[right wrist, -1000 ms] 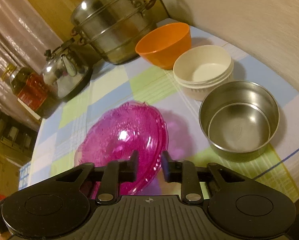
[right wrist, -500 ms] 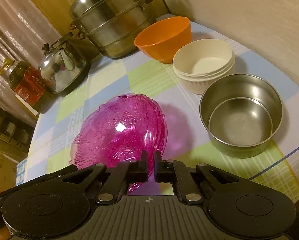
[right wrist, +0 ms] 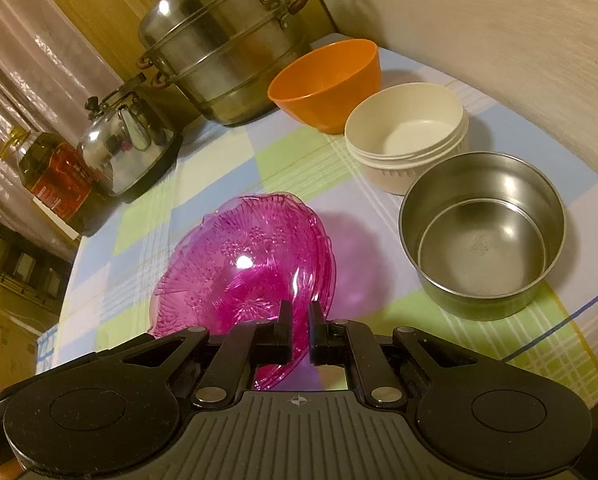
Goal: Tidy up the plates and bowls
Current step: 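Open both grippers to release the pink bowl onto the stack, then move both grippers over to the stack of white bowls, then close both grippers on the rim of the white bowl stack, then lift the white bowls and lower them into the orange bowl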
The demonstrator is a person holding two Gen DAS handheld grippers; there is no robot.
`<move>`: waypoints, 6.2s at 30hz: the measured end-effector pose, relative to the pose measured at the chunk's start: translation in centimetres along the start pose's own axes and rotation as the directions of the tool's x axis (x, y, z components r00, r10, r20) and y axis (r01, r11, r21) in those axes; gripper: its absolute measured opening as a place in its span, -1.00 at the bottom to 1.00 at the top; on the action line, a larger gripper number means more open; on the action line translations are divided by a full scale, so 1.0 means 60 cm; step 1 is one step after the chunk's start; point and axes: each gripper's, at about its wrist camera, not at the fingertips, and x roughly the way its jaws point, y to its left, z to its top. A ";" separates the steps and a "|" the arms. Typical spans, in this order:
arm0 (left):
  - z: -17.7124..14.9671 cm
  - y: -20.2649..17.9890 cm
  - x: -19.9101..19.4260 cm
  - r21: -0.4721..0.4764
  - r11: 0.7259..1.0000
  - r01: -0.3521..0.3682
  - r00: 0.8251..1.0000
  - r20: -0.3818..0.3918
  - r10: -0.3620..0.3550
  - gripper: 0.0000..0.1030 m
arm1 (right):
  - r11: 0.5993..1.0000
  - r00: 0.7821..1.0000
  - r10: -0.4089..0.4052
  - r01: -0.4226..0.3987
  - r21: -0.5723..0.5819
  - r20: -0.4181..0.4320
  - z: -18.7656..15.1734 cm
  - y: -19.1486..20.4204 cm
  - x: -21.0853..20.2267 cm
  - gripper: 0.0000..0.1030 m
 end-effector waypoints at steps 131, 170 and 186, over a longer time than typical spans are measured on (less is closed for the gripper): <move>0.143 -0.286 0.340 0.209 0.968 0.139 0.972 -0.217 -0.093 -0.73 | 0.957 0.961 -0.274 0.269 -0.113 -0.030 0.240 -0.161 0.136 -0.66; 0.234 -0.285 0.240 0.168 0.972 0.162 0.987 -0.023 -0.161 -0.77 | 0.958 0.971 -0.214 0.230 -0.173 0.106 0.299 -0.065 0.060 -0.74; 0.280 -0.254 0.291 0.091 0.986 0.142 0.989 0.015 -0.144 -0.77 | 0.932 0.966 -0.193 0.235 -0.275 0.169 0.370 -0.019 0.105 -0.74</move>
